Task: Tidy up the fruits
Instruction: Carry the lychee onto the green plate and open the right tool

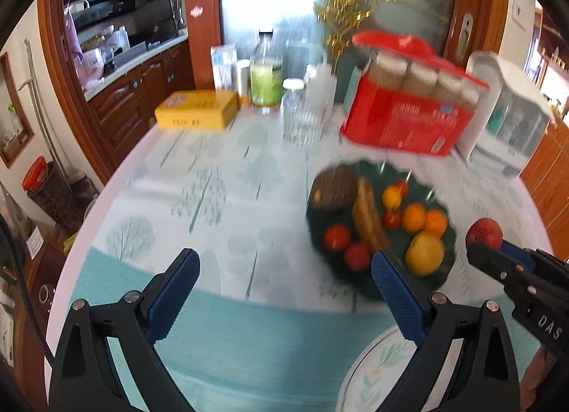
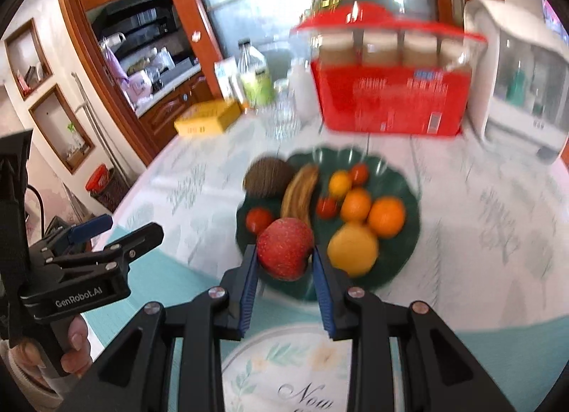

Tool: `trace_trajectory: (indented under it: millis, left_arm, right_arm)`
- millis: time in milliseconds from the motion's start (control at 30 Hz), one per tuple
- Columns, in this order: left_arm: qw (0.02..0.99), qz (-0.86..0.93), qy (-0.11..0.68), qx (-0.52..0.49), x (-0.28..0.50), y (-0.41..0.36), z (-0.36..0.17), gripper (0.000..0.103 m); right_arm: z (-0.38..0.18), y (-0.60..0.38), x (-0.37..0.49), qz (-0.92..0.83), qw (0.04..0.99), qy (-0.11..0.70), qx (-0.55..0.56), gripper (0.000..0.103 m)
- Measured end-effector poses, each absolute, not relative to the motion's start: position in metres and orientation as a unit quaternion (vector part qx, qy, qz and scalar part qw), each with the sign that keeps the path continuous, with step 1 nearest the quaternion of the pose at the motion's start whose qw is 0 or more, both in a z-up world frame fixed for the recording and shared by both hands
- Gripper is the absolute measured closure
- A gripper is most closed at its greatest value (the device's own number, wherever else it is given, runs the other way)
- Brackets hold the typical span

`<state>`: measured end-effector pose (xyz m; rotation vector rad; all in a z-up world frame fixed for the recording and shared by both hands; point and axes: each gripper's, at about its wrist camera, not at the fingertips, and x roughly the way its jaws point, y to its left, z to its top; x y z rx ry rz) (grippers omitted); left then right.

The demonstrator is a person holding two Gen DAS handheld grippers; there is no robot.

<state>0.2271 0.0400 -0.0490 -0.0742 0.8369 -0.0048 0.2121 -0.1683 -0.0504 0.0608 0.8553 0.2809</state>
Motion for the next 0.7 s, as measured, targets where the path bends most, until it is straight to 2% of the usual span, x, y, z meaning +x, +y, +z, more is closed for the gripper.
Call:
trace_trajectory:
  millis: [133, 300, 433, 700]
  left_arm:
    - [0.92, -0.002, 0.389, -0.037, 0.246, 0.037, -0.022, 0.004]
    - [0.924, 0.004, 0.38, -0.033, 0.27, 0.031, -0.005, 0.001]
    - [0.919, 0.004, 0.393, -0.021, 0.289, 0.024, -0.013, 0.001]
    - [0.893, -0.005, 0.449, -0.014, 0.318, 0.015, -0.063, 0.001]
  right_arm:
    - [-0.017, -0.171, 0.237, 0.132, 0.909, 0.395, 0.009, 0.073]
    - [-0.004, -0.173, 0.27, 0.124, 0.909, 0.397, 0.012, 0.073]
    - [-0.018, -0.172, 0.293, 0.117, 0.902, 0.416, 0.012, 0.073]
    - [-0.077, -0.162, 0.305, 0.108, 0.877, 0.468, -0.002, 0.073]
